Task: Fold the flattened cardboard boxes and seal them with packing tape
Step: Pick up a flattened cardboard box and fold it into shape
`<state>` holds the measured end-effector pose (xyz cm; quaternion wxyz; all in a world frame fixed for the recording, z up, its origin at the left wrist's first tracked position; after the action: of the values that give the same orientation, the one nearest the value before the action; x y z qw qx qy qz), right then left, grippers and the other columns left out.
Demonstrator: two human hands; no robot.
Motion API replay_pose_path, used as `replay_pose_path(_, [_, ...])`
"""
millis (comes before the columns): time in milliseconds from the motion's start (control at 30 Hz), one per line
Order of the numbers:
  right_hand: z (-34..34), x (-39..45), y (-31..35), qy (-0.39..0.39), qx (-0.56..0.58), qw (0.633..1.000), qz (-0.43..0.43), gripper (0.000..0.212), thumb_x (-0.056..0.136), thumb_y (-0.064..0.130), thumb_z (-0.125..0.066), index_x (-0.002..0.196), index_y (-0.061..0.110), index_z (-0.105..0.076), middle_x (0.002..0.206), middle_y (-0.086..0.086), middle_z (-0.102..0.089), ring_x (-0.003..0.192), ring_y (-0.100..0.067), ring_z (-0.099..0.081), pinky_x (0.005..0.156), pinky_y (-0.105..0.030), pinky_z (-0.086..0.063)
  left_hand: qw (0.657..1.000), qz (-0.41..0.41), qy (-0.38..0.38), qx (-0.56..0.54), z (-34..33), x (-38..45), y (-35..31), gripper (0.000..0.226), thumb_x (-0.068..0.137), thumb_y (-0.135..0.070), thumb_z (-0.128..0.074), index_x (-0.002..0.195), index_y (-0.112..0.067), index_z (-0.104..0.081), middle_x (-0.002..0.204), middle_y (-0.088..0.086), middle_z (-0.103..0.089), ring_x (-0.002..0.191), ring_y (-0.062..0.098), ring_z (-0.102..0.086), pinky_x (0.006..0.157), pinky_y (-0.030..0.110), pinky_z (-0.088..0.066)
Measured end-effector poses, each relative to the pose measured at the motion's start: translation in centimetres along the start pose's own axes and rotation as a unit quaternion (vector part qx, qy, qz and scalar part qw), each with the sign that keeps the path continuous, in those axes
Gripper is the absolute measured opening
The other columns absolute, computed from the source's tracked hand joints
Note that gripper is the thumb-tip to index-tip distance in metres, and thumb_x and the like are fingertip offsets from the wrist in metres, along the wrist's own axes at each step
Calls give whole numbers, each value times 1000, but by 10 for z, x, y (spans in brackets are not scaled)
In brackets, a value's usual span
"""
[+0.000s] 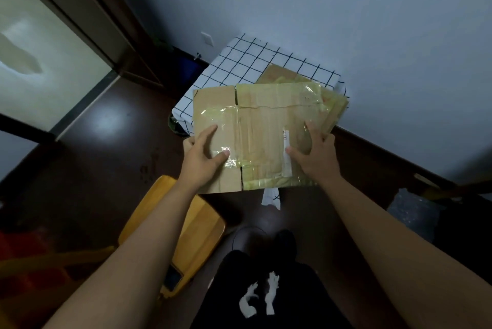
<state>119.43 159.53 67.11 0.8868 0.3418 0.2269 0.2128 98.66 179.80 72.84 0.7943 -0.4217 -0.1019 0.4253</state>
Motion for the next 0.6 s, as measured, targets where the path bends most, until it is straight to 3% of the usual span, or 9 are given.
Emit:
replay_pose_path(233, [0, 49, 29, -6, -22, 1000, 15, 88, 82, 58, -69, 152, 42, -18, 158, -11, -10, 141, -39, -28, 106, -59, -40, 999, 0, 1, -38, 7, 58, 0, 72, 81, -28, -78, 142, -40, -42, 128, 0, -28, 123, 12, -34, 105, 22, -28])
replay_pose_path(467, [-10, 108, 53, -18, -46, 999, -4, 87, 79, 64, -67, 147, 48, -16, 151, -14, -18, 136, -42, -33, 104, -61, -41, 997, 7, 25, -67, 11, 133, 7, 72, 82, -29, -77, 144, -39, -41, 125, 2, -30, 109, 9, -38, 95, 17, -32])
replay_pose_path(600, [-16, 138, 66, -16, -48, 998, -28, 90, 71, 75, -60, 143, 57, -11, 150, -18, -21, 133, -44, -37, 104, -62, -41, 998, 8, 31, -60, 15, 171, 8, 72, 83, -29, -76, 144, -40, -40, 125, 2, -30, 94, -9, -38, 75, -4, -26])
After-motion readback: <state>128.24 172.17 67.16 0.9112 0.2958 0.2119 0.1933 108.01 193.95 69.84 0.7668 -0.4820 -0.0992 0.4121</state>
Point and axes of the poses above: each hand's wrist, its own x-axis towards the middle knuckle, its own z-axis out of the back of the hand, y = z × x, the point moved 5 cm from there along x, towards the middle knuckle
